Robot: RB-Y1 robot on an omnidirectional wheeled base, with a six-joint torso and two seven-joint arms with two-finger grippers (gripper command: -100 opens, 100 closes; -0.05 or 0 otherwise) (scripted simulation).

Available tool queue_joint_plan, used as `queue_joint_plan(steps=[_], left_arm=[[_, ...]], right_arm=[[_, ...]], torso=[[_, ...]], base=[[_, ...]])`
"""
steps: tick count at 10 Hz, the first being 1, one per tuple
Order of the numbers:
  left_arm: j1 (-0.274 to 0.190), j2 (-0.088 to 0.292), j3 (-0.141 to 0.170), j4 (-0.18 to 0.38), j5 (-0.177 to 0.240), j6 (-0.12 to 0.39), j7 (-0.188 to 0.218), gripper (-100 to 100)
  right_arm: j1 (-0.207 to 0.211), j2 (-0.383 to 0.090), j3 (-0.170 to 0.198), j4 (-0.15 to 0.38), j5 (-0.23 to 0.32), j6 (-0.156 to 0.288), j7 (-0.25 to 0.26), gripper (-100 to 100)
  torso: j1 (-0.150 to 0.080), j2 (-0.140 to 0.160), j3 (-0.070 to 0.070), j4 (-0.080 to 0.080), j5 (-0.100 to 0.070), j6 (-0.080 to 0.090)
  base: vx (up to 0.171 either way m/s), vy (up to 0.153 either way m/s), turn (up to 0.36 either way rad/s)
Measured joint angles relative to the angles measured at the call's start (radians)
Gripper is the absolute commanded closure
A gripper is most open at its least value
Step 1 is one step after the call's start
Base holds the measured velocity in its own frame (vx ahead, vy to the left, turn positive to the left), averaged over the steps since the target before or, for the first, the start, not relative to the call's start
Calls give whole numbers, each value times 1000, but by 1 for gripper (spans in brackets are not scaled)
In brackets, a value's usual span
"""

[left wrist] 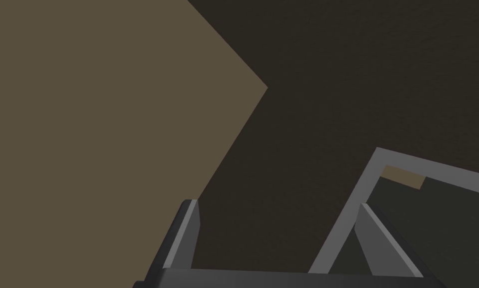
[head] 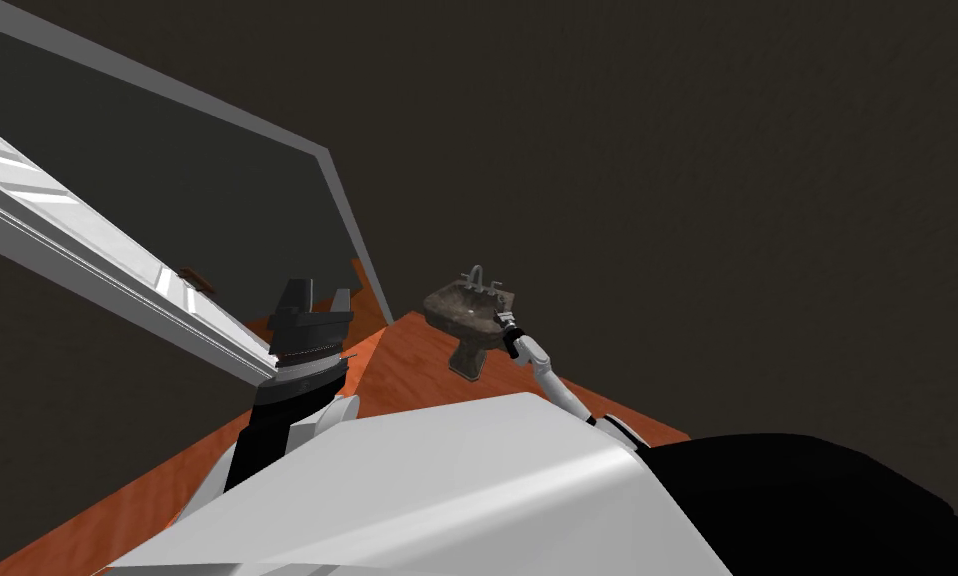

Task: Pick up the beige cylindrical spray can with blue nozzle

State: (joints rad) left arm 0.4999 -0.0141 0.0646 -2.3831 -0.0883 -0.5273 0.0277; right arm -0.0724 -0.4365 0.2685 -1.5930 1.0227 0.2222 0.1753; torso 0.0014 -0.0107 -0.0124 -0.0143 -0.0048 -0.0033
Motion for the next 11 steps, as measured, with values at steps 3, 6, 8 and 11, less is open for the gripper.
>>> queue_joint_plan(steps=[3,6,8,11], left_arm=[[0,0,0,0,0,0,0,0],[0,0,0,0,0,0,0,0],[0,0,0,0,0,0,0,0],[0,0,0,0,0,0,0,0]], right_arm=[[89,21,-74,-51,-31,-76,52,100],[153,18,-127,-101,-79,-134,97,100],[208,30,-149,-117,-78,-165,109,100],[296,30,-202,-176,-127,-219,159,100]], torso=[[0,-3,-3,-3,-1,0],[-1,-5,-6,-7,-3,0],[-4,-3,-7,-10,-6,0],[-4,-6,-9,-12,-6,1]], base=[[49,34,-2],[64,46,-7],[54,33,4],[73,52,-8]])
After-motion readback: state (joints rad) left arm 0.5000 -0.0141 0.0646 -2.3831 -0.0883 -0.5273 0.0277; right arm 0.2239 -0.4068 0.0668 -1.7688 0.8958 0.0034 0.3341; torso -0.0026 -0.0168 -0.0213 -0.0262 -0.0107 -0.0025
